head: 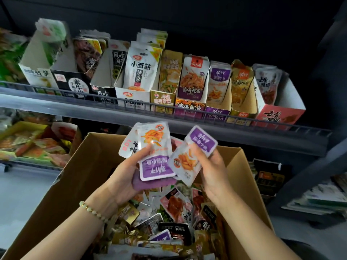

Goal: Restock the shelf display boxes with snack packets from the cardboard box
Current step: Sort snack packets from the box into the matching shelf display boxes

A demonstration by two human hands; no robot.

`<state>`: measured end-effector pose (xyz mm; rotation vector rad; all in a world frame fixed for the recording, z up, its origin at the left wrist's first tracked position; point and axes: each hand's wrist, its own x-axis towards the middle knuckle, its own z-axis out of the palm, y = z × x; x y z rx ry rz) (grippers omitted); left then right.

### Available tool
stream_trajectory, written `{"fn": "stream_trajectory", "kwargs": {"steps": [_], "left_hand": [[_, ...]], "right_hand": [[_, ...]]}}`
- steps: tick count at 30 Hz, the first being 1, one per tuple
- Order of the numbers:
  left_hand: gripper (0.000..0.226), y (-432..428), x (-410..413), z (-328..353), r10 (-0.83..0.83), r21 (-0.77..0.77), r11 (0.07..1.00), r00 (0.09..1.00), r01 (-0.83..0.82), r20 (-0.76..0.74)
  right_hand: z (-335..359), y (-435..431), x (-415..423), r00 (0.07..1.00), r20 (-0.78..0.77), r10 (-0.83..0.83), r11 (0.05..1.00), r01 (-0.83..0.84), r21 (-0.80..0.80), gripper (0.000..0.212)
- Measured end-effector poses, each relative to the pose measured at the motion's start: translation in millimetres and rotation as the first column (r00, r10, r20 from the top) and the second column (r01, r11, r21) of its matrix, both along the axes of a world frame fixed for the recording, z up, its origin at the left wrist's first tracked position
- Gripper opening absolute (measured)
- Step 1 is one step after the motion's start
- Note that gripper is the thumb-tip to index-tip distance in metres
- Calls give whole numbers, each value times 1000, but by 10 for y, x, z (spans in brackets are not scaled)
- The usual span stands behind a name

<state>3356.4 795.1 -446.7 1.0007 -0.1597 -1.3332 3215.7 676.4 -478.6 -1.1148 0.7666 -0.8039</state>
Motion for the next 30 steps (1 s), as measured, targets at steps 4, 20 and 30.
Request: {"fn": "stream_trajectory", "kwargs": {"steps": [4,20,30], "left_hand": [[36,-55,58,-41,171,-14,985,980,-171,99],[32,-61,168,-72,227,4,971,928,-239,294],[22,36,232,-83,-247,193,965,872,180,422]], "right_hand": [[66,14,-62,996,58,72,996,-76,56,44],[47,134,5,967,-135,214,975,-219,-22,29],[126,-154,-171,880,-395,262,932,-338,-134,32]]}}
